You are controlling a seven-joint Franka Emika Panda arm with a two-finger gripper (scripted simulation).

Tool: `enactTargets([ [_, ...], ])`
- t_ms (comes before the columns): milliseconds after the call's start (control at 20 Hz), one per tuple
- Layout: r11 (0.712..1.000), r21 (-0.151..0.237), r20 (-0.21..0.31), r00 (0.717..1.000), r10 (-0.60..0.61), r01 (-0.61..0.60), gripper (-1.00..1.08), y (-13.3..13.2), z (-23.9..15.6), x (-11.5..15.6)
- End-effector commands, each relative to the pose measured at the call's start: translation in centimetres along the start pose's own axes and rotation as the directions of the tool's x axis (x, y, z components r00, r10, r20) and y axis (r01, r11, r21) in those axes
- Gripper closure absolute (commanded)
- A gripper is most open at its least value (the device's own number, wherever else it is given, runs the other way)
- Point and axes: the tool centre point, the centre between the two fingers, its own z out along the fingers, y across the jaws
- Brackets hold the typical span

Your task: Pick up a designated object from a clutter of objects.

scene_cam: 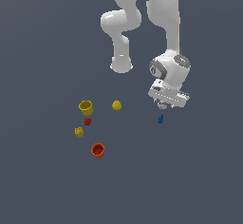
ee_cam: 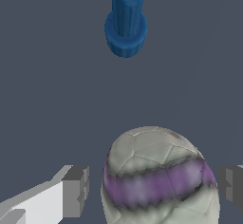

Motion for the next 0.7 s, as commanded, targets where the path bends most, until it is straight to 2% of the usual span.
enactTargets([
  [0, 1.0, 0.001, 0.0, 1.0, 0.0, 0.0, 1.08, -0.04, -0.03, 0.03],
  [650, 1.0, 0.0, 0.0, 1.0, 0.0, 0.0, 1.08, 0.03, -0.22, 0.1],
])
